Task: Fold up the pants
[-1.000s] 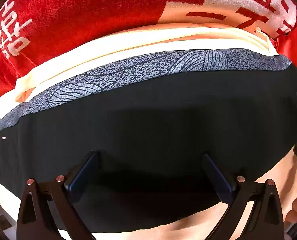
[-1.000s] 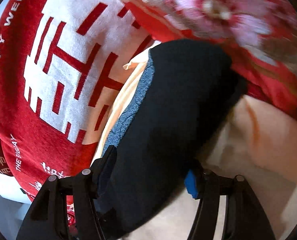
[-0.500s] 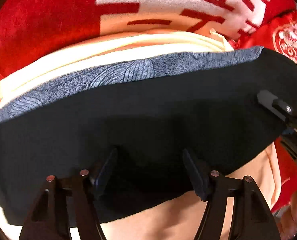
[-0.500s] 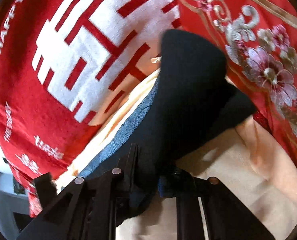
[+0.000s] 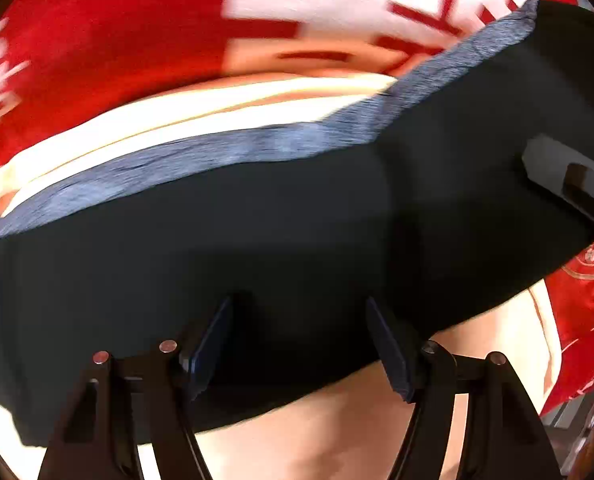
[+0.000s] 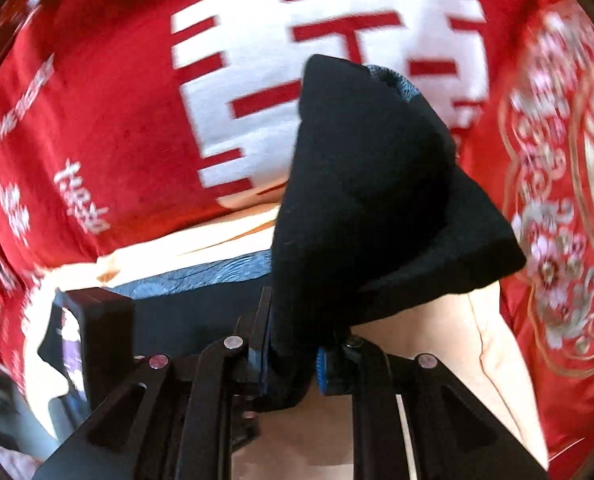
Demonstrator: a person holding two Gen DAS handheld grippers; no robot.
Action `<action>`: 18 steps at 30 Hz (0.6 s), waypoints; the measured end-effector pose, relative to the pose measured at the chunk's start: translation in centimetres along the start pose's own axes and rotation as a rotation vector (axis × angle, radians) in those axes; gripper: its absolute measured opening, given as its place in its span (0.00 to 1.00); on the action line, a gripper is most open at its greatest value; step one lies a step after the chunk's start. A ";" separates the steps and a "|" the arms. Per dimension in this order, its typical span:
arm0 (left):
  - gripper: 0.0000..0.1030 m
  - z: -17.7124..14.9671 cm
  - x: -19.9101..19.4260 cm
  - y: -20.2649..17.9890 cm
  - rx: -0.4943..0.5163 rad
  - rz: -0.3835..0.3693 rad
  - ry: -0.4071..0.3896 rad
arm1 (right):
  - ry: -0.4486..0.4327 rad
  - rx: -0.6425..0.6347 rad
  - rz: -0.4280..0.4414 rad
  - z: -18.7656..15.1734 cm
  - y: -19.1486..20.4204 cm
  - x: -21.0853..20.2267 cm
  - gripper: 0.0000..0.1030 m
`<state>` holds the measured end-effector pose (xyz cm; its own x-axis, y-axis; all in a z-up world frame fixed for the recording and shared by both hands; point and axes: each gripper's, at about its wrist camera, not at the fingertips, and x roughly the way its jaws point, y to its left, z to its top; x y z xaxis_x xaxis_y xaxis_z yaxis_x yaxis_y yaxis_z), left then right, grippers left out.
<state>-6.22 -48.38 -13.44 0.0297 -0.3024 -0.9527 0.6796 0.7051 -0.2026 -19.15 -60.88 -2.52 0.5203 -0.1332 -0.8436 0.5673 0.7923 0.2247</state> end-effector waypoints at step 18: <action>0.84 -6.3 -8.3 22.7 -0.209 0.260 -0.038 | 0.162 -0.724 -0.446 -12.0 20.8 10.6 0.38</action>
<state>4.32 -25.87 -11.51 0.2123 -0.1163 -0.9703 0.4807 0.8769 0.0001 -9.51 -38.65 -12.69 0.2174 -0.4793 -0.8503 0.1222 0.8776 -0.4635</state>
